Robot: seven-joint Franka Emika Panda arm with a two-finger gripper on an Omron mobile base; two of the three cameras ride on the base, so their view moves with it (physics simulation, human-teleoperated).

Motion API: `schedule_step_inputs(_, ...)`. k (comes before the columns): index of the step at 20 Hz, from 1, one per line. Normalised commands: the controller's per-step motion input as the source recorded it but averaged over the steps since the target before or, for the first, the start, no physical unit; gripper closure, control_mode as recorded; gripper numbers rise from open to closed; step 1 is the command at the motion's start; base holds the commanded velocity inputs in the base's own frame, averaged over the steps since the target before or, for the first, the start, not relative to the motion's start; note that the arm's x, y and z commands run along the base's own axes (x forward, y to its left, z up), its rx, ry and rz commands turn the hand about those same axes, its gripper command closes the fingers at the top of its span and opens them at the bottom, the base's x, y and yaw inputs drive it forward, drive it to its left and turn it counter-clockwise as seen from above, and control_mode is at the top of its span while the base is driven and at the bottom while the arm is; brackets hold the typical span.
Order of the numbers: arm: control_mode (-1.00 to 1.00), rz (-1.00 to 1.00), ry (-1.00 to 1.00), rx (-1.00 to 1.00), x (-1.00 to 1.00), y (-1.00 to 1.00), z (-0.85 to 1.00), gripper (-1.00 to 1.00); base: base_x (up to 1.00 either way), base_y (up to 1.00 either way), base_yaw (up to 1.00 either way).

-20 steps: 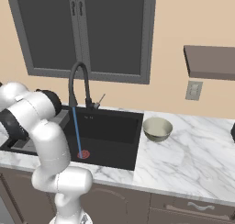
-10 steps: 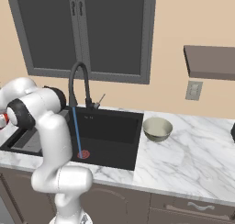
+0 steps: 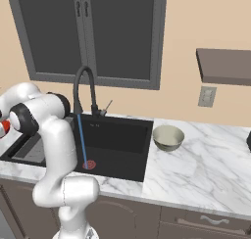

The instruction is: Rinse each bowl for a few seconds and place them down in the sink or on the counter.

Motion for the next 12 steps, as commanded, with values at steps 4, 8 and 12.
schedule_step_inputs(4,-1.0,0.0,0.0,0.0,0.06,0.07,-0.2,-1.0,0.0,0.0,0.0)
schedule_step_inputs(8,-1.0,0.0,0.0,0.0,0.08,0.0,-0.19,-1.0,0.0,0.0,0.0)
schedule_step_inputs(12,-1.0,0.0,0.0,0.0,0.12,0.03,-0.11,-1.0,0.0,0.0,0.0)
